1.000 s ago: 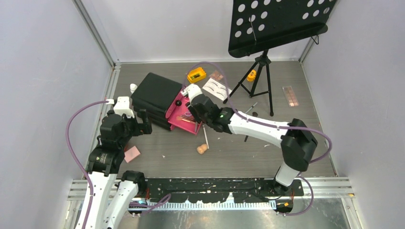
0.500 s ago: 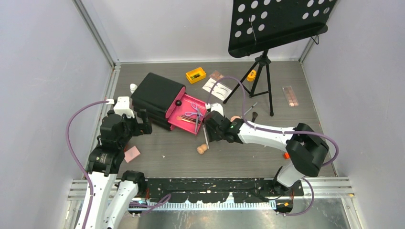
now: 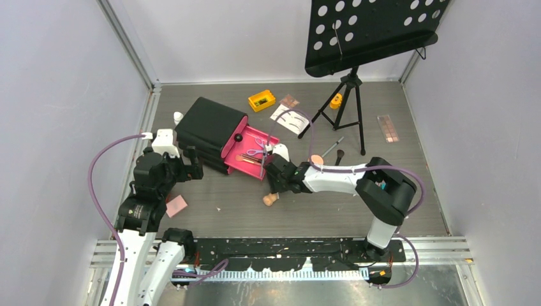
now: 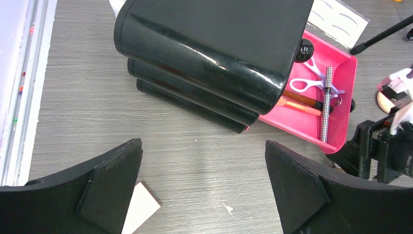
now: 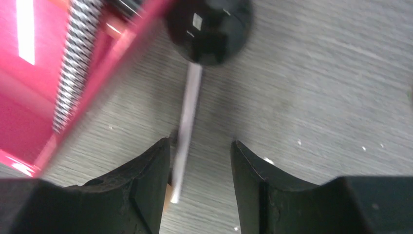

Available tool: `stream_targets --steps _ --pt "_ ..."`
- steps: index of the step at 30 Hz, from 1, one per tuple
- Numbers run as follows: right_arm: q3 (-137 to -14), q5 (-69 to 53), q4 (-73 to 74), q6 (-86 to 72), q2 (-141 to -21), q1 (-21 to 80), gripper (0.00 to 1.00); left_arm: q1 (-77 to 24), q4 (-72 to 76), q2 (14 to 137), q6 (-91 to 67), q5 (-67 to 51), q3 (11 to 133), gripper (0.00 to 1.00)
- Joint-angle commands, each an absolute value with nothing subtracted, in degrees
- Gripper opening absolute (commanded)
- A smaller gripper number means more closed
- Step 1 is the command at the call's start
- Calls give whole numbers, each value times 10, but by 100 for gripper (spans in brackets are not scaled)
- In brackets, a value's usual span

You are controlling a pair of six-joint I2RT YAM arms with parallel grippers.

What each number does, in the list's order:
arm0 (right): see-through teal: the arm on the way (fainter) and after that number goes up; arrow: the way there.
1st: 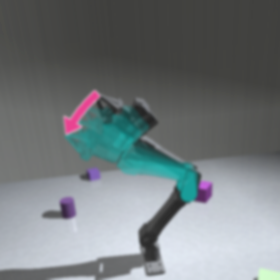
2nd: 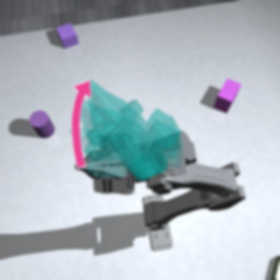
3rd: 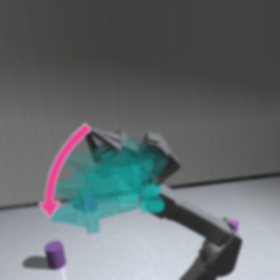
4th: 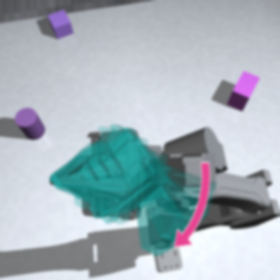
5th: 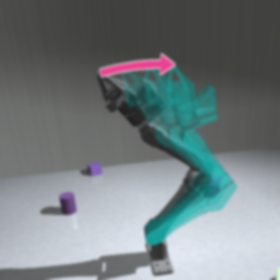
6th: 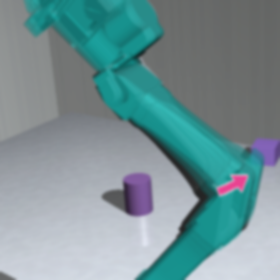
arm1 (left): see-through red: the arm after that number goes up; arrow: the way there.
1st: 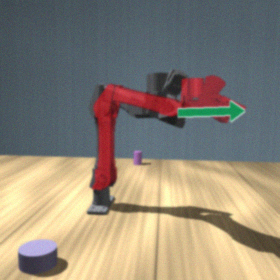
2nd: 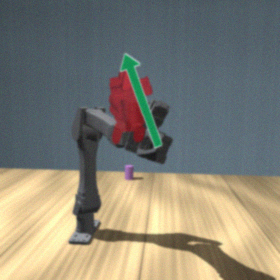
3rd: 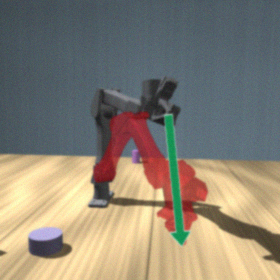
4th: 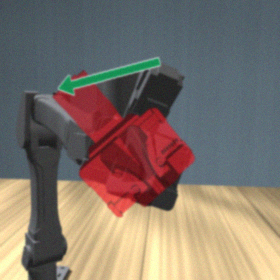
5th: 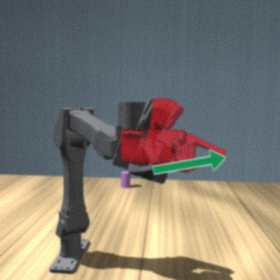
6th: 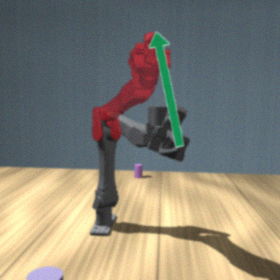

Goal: Organize the makeup
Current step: Pick up the makeup tool from the center of the board.

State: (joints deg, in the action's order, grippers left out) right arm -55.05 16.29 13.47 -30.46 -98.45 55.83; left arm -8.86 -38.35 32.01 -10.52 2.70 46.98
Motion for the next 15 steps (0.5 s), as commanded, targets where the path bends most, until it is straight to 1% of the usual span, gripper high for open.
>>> stream_targets --steps 1,5,7,10,11,15 --pt "-598 206 128 -303 -1025 570 50 -84 -355 319 -106 18 468 100" --pt "-627 251 187 -288 -1050 585 27 -85 -355 318 -106 16 468 100" --pt "-619 260 189 -290 -1046 588 17 -84 -355 318 -106 17 468 100" --pt "-590 279 184 -303 -1020 586 4 -84 -355 317 -106 17 468 100" --pt "-580 285 185 -307 -1010 585 1 -85 -355 317 -106 16 468 100" --pt "-554 324 217 -310 -958 581 0 -84 -355 317 -106 17 468 100"
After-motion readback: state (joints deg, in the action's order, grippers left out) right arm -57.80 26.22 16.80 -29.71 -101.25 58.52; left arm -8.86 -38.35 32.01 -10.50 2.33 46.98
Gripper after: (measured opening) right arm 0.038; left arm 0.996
